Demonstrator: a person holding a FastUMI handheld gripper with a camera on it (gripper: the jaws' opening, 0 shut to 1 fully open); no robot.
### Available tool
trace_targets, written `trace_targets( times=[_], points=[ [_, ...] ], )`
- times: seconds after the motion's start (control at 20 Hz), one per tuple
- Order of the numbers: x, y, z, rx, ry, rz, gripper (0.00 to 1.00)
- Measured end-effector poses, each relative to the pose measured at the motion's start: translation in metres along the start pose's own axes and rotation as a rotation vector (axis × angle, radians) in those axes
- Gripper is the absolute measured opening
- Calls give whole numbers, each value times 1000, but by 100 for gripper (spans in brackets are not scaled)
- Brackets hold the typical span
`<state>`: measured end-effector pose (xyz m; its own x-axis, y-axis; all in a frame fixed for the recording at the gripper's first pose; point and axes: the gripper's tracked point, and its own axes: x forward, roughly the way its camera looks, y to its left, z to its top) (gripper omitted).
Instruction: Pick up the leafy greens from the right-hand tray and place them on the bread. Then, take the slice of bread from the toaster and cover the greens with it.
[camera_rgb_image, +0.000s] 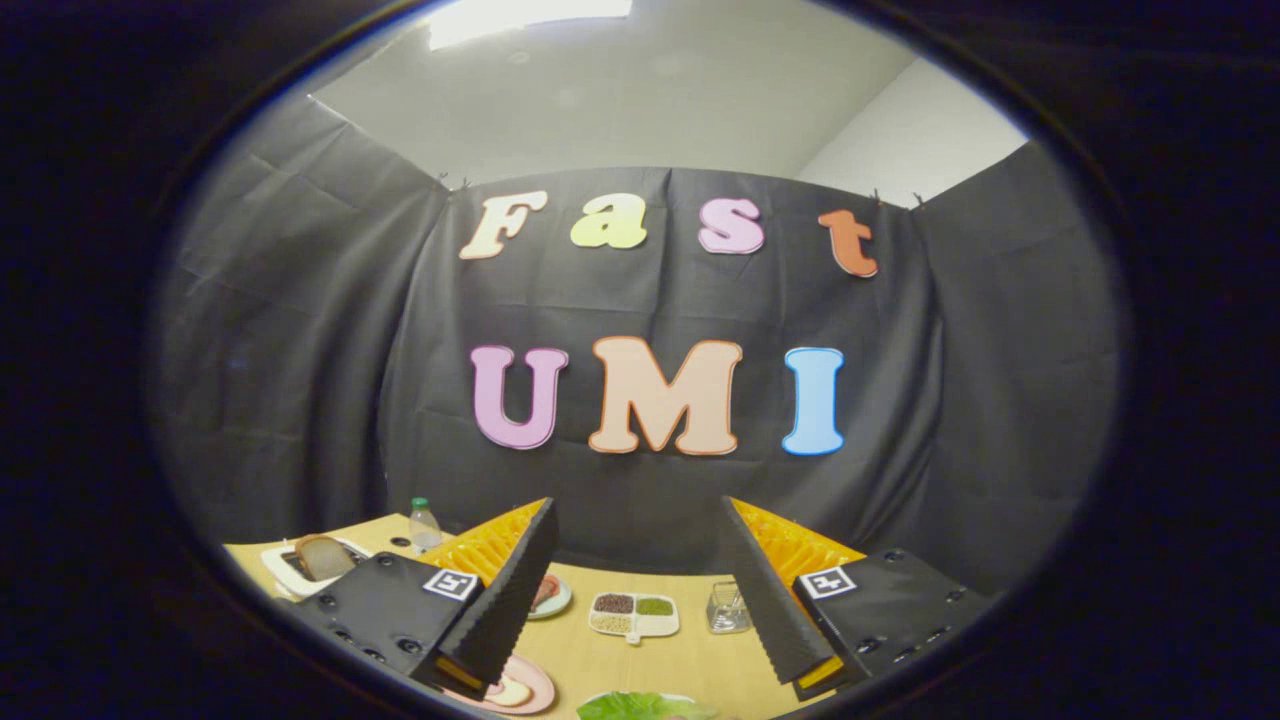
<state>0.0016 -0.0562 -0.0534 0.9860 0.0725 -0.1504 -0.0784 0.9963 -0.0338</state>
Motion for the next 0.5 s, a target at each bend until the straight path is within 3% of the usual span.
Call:
trace_targets(
  times=[0.5],
  points=[
    [5, -6, -92, -79, 258, 228, 100]
  ],
)
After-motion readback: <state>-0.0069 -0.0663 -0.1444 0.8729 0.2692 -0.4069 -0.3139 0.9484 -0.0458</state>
